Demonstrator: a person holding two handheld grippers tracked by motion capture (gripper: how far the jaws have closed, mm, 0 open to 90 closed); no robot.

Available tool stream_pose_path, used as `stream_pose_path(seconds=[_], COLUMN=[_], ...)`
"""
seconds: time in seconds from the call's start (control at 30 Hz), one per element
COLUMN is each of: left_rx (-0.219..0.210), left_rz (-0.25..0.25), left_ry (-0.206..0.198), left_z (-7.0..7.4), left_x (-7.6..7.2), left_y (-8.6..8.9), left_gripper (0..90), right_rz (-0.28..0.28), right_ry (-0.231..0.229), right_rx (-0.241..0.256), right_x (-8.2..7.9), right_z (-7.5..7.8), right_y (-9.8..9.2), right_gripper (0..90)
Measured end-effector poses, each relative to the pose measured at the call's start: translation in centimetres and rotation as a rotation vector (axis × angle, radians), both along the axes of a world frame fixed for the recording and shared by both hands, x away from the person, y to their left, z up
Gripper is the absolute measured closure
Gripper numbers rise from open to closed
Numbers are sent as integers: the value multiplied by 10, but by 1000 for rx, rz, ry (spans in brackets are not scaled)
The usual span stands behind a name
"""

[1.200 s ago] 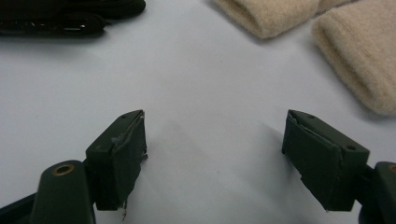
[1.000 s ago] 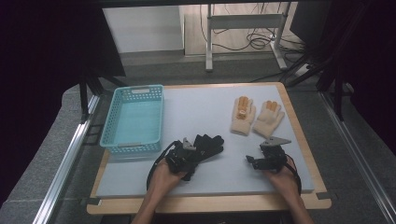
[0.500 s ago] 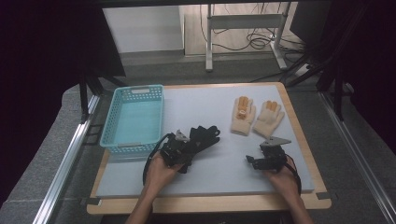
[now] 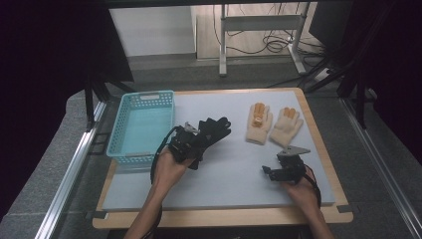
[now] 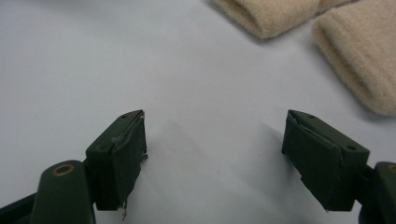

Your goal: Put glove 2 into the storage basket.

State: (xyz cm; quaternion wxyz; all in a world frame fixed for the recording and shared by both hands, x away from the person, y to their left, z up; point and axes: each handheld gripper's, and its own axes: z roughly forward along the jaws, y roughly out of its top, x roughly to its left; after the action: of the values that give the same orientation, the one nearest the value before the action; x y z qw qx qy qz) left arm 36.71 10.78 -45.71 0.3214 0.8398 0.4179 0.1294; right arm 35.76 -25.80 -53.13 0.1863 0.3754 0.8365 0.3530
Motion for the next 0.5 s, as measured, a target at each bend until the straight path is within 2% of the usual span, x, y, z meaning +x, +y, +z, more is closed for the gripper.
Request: stream_pose_path(seconds=[0.23, 0.5], left_rx=[5, 24], left_rz=[27, 77], left_ry=[-14, -34], left_z=[14, 31], left_x=[9, 21], left_y=[5, 21], left_gripper=[610, 608], right_rz=[-1, 0], right_ry=[0, -1], right_rx=[0, 0], right_x=[0, 0], right_z=[0, 0], right_y=[0, 0], right_gripper=[211, 211])
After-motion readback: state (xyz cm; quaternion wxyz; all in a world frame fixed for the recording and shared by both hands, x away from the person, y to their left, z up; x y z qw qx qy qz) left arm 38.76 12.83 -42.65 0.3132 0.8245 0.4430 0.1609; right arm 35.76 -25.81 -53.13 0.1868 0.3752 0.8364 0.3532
